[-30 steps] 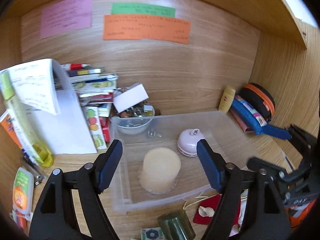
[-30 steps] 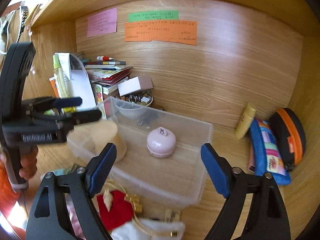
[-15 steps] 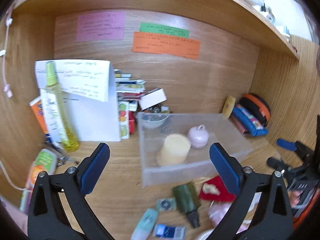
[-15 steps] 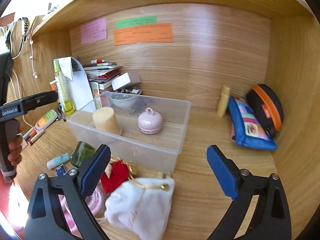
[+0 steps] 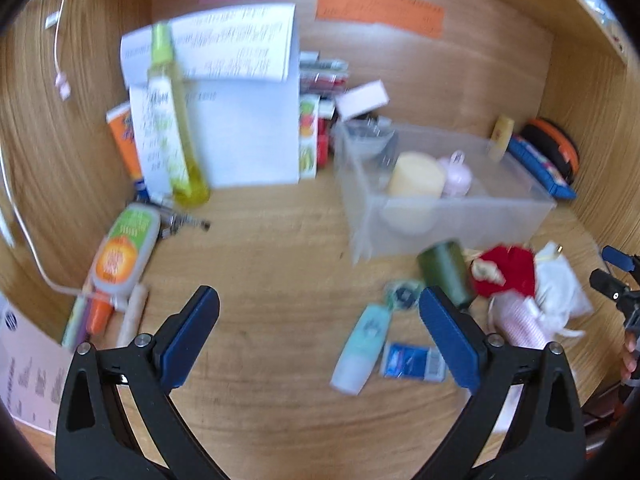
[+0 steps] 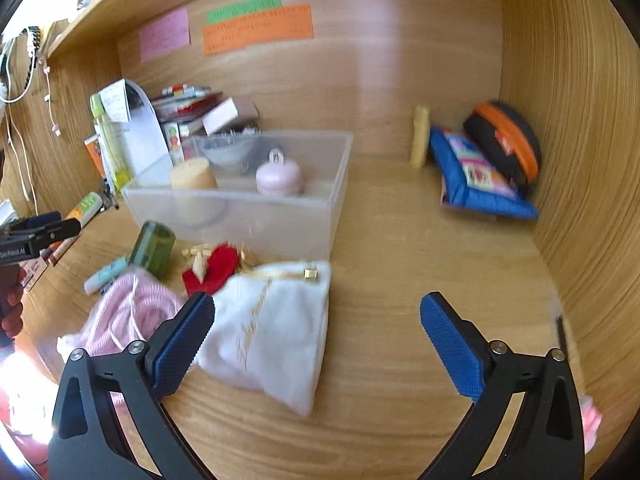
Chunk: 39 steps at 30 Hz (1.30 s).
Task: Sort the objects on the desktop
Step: 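Grasp the light-blue tube with left tool while right tool grasps white drawstring pouch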
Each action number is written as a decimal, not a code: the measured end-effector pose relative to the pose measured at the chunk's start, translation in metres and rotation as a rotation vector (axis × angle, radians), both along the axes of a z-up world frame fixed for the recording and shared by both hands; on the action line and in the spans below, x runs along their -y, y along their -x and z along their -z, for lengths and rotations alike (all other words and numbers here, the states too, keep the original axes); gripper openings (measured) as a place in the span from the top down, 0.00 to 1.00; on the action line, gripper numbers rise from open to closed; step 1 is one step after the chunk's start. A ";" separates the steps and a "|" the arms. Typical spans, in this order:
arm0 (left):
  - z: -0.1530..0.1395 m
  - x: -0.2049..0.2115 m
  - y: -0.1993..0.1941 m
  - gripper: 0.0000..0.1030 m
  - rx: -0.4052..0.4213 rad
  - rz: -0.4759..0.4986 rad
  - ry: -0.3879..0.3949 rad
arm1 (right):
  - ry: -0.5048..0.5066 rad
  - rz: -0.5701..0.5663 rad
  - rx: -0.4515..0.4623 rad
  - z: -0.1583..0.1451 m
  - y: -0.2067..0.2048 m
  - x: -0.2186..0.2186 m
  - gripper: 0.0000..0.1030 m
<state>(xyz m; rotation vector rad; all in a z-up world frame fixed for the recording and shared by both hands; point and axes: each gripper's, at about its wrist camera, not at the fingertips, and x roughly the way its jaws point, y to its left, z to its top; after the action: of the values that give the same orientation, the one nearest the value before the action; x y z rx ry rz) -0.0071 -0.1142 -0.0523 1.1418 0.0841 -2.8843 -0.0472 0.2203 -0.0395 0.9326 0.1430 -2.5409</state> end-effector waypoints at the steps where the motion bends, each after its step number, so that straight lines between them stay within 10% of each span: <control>1: 0.004 0.001 0.000 0.02 0.011 0.000 -0.003 | -0.002 0.002 0.021 0.004 0.000 0.001 0.00; 27: 0.052 -0.005 0.035 0.04 0.211 0.108 0.004 | -0.061 -0.183 0.306 0.050 0.038 0.050 0.01; 32: 0.053 -0.010 0.036 0.25 0.211 0.122 0.042 | -0.164 -0.205 0.248 0.054 0.029 0.061 0.01; 39: 0.051 -0.011 0.032 0.49 0.190 0.164 0.050 | -0.164 -0.229 0.207 0.050 0.023 0.058 0.29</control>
<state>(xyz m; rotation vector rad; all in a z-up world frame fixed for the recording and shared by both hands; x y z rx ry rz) -0.0396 -0.1031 -0.1036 1.4705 -0.0909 -2.8767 -0.0700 0.1625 -0.0898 1.1644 0.3768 -2.2342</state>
